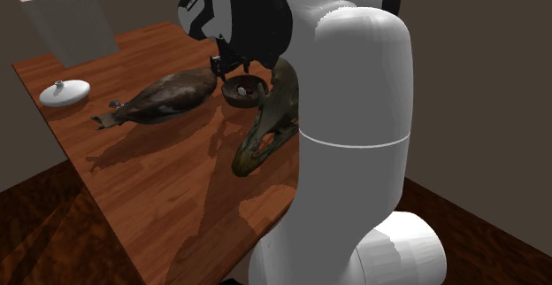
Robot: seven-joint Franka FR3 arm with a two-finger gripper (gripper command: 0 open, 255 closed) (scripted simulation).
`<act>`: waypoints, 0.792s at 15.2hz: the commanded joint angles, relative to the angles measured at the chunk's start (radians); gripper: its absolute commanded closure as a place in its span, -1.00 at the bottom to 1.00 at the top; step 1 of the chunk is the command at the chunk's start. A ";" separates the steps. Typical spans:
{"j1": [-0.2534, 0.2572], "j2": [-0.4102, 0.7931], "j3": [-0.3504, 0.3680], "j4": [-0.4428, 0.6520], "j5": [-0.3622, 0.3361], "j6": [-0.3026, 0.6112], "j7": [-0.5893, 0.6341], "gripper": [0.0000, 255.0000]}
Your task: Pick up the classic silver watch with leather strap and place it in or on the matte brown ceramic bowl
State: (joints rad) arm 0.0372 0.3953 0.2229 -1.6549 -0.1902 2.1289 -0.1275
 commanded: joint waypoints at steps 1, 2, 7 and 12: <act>0.000 -0.015 0.003 0.012 0.005 -0.026 -0.003 -1.00; 0.000 -0.029 0.005 0.026 0.010 -0.053 -0.006 -1.00; 0.001 -0.051 0.009 0.054 0.018 -0.103 -0.011 -1.00; 0.001 -0.051 0.009 0.054 0.018 -0.103 -0.011 -1.00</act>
